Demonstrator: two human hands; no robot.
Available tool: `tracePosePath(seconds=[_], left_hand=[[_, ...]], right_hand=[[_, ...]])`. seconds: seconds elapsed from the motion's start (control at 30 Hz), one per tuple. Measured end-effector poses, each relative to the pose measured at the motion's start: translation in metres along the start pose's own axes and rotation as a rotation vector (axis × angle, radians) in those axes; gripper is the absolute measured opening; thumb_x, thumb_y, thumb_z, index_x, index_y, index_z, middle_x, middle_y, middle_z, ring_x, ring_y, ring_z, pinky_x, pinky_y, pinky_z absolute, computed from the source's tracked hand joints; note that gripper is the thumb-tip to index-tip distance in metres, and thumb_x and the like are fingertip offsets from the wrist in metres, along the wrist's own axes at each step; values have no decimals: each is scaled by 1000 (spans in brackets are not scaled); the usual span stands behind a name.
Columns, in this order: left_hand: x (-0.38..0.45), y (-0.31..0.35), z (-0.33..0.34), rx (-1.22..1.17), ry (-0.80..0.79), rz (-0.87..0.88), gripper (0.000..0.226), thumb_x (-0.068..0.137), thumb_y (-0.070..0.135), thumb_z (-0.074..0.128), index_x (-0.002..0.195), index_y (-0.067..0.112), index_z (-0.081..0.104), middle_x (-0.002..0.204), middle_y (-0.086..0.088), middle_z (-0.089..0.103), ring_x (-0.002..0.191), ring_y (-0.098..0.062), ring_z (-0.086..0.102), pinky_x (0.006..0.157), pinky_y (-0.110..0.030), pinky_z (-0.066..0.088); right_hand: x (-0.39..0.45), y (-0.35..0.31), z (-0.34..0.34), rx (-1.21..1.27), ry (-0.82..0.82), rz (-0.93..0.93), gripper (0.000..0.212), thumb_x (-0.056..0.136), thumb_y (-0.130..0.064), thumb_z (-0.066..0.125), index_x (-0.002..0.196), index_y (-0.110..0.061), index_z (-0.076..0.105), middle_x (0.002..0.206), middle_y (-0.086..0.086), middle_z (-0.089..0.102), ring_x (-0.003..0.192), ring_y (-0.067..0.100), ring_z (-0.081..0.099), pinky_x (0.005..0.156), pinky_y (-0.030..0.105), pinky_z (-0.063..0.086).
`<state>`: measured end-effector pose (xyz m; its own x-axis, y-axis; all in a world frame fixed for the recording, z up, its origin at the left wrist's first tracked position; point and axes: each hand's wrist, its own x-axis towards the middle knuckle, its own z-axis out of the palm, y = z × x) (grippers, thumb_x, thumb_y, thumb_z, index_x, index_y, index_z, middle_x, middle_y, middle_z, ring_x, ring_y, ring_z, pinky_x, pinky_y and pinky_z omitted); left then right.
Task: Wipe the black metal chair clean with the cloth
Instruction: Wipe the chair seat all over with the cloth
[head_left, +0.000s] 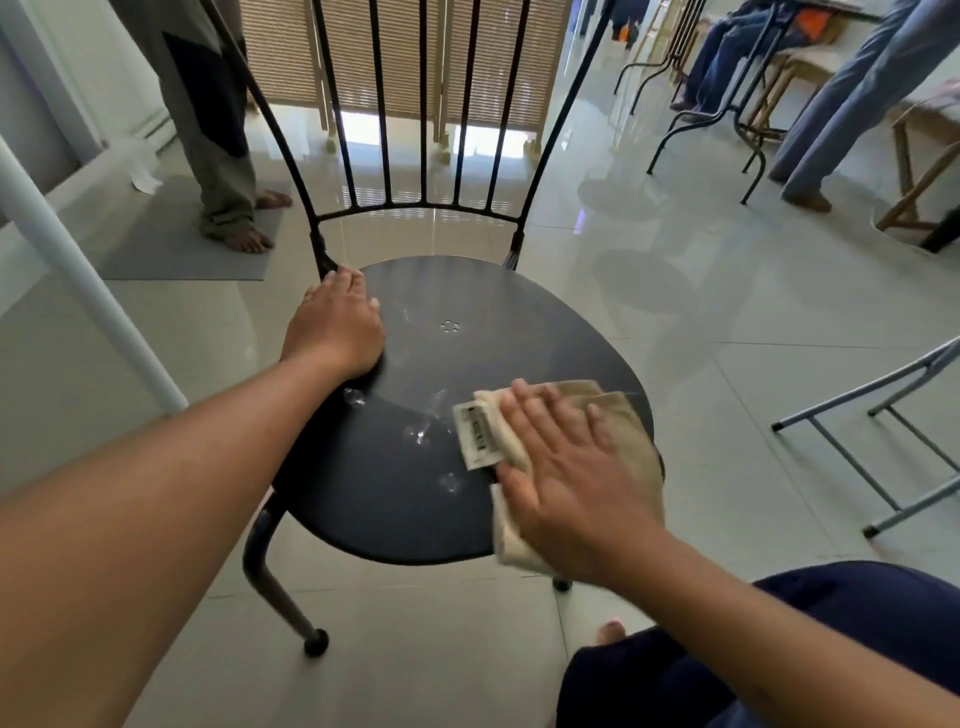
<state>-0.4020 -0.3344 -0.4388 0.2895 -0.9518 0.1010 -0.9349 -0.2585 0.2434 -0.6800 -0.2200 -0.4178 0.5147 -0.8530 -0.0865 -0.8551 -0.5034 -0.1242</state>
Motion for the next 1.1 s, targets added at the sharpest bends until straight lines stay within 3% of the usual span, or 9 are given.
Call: tracePosePath(seconds=[0.13,0.4,0.6,0.9,1.1], left_hand=[[1,-1,1,5,-18,-5,56,103,30,23,153,3,23,163,-13,18,150,-27,18,123,-40,14],[3,-4,4,4,-20,9,57,103,30,24,152,1,25,161,-15,22,149,-28,21,122,-40,15],[1,-1,2,7,-22,-3,57,104,30,23,154,4,20,164,-13,15,150,-26,16,123,-37,11],[0,-1,2,16,-36,-15,57,105,32,22,156,7,15,165,-9,10,152,-22,10,123,-35,7],[-3,1,0,9,-31,-12,57,105,31,23,156,6,16,165,-10,10,152,-23,10,123,-36,7]], right_hand=[[21,-12,-2,57,-7,-66,59,102,-48,10,155,-34,-13,160,-16,-23,146,6,-27,121,40,-13],[146,64,-18,55,28,242,61,102,-44,17,158,-29,0,166,-9,-7,152,16,-7,122,49,-1],[202,42,-23,65,43,257,63,101,-42,16,158,-22,0,166,-3,-6,153,21,-5,120,51,0],[139,3,-6,66,16,-65,61,101,-44,11,158,-27,-3,165,-9,-12,151,13,-14,122,44,-7],[133,64,-21,52,-3,105,59,103,-42,15,158,-29,-3,165,-11,-12,151,12,-12,122,43,-4]])
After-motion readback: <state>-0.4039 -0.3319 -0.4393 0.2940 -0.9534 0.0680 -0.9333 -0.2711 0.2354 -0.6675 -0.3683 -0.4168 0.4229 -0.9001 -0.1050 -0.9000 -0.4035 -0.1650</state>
